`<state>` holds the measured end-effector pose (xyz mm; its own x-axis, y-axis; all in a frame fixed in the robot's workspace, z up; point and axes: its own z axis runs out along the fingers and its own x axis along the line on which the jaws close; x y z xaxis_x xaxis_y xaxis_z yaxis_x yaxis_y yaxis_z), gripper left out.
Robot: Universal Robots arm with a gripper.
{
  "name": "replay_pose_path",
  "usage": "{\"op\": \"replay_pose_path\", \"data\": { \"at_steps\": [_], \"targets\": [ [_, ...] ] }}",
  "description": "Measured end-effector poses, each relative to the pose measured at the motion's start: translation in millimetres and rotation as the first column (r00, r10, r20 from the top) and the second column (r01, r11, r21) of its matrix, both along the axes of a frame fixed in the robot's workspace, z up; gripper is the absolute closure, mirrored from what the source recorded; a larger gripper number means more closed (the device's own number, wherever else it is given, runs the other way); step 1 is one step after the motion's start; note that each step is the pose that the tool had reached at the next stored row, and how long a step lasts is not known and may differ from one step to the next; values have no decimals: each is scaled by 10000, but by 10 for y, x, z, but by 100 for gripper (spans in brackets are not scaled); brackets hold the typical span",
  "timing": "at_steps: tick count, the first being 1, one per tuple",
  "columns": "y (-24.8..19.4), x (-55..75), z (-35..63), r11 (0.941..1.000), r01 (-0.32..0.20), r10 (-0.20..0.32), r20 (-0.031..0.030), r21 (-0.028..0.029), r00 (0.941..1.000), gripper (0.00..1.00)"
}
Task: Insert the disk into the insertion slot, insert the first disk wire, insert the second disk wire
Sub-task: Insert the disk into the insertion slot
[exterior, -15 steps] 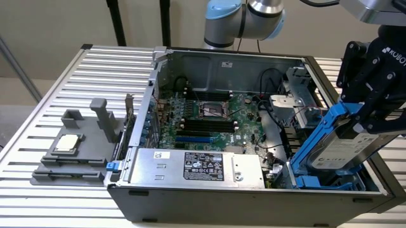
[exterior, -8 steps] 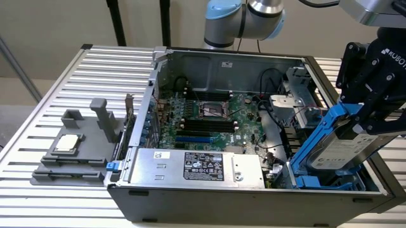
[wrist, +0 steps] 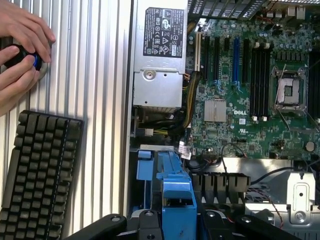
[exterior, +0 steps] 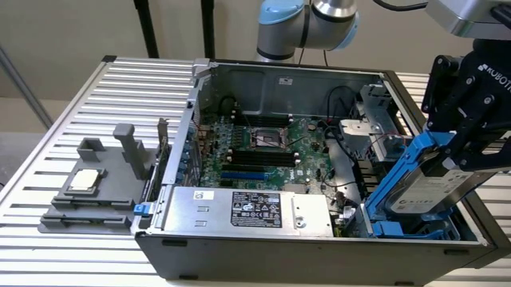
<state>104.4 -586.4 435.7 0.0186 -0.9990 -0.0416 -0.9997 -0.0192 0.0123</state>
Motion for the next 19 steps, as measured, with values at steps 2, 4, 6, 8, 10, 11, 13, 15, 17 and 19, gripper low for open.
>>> {"op": "replay_pose_path", "data": {
  "at_steps": [2, 4, 6, 8, 10, 11, 13, 15, 17, 19],
  "targets": [
    [0, 0, -6, 10000, -13, 13, 4, 7, 10000, 68],
    [-1, 0, -12, 10000, -25, 25, 7, 14, 10000, 68],
    [-2, 0, -17, 10000, -36, 36, 10, 22, 10000, 66],
    [-3, 0, -20, 10000, -47, 47, 10, 26, 10000, 60],
    [-3, 0, -22, 10000, -57, 57, 10, 31, 10000, 60],
    [-3, 0, -24, 10000, -62, 62, 10, 34, 10000, 60],
    [-3, 0, -25, 10000, -70, 70, 10, 37, 10000, 60],
    [-3, 0, -27, 10000, -78, 78, 10, 41, 10000, 60],
    [-3, 0, -28, 10000, -84, 84, 10, 42, 10000, 60],
    [-3, 1, -31, 9999, -92, 92, 10, 43, 10000, 60]
  ]
}}
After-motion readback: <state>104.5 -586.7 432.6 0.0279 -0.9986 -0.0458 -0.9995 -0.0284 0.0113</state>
